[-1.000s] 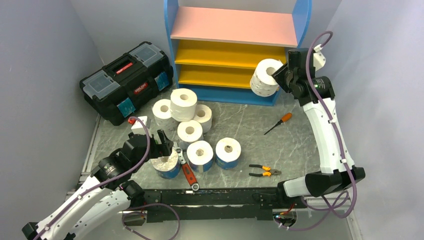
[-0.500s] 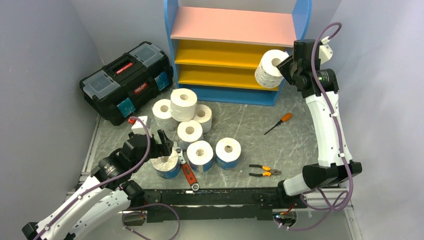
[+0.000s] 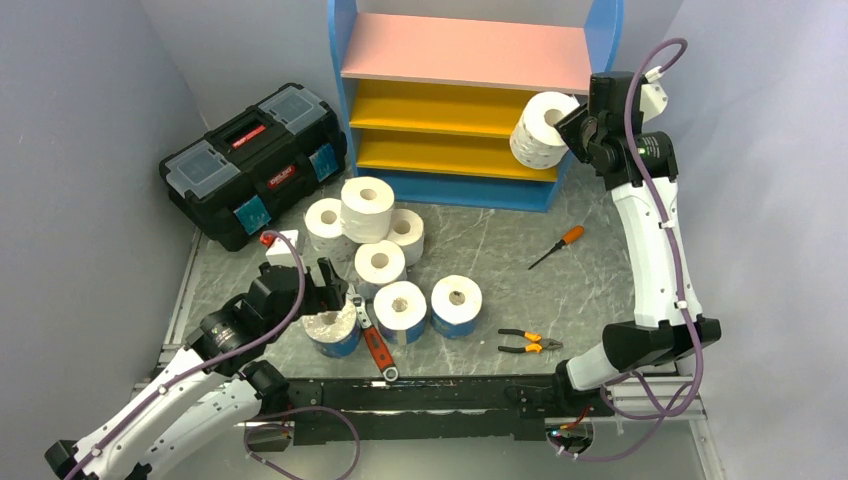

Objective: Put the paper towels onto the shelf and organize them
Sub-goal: Place the paper towel on the shelf.

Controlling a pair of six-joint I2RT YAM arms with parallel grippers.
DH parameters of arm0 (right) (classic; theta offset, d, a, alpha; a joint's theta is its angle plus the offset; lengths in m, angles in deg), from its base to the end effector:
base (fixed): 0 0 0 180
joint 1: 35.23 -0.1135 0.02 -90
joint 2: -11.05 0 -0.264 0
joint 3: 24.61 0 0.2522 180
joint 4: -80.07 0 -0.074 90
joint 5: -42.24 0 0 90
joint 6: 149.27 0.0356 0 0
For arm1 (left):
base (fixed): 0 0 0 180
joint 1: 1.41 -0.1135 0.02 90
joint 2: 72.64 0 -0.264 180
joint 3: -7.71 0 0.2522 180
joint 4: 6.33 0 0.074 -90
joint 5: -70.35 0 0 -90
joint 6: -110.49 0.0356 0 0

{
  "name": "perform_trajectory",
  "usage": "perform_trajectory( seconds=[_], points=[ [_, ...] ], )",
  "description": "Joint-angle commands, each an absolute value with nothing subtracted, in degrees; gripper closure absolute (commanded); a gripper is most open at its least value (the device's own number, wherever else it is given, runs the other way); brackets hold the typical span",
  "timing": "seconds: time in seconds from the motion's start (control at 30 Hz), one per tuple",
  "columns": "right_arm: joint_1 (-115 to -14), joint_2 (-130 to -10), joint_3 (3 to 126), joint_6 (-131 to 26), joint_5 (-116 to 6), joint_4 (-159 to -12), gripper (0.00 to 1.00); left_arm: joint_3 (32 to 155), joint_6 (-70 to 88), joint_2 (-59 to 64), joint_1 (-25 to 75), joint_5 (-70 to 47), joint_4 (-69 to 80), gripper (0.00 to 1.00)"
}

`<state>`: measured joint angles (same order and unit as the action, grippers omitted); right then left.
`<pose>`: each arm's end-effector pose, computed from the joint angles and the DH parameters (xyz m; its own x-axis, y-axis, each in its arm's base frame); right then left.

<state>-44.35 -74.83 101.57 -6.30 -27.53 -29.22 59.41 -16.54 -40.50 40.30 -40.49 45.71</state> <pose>0.2843 0.0332 0.4856 -0.1847 0.7290 -0.6591 0.4867 0.6505 0.5831 0.1014 -0.0734 0.2808 -0.5596 -0.2552 -0.7885 0.0761 0.9316 -0.3555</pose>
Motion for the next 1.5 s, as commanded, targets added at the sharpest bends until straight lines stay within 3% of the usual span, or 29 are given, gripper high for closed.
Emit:
perform_trajectory(
  seconds=[0.0, 0.27, 0.77, 1.47],
  points=[
    [-44.19, -72.13, 104.95, -6.20, -28.66, -33.24, 0.71, 62.04, -15.35, -40.14, 40.45, -41.12, 43.20, 0.02],
    [-45.12, -69.57, 107.28, -6.71, -31.73, -32.56, 0.73, 62.60, -15.66, -38.81, 40.49, -39.44, 43.09, 0.03],
    [-46.26, -77.15, 129.06, -8.01, -30.67, -25.71, 0.73, 62.21, -16.95, -39.62, 40.50, -38.09, 42.89, 0.03],
    [-44.89, -81.49, 130.16, -8.25, -23.97, -35.05, 0.73, 64.81, -15.42, -37.80, 40.46, -40.22, 42.79, 0.03]
  ],
)
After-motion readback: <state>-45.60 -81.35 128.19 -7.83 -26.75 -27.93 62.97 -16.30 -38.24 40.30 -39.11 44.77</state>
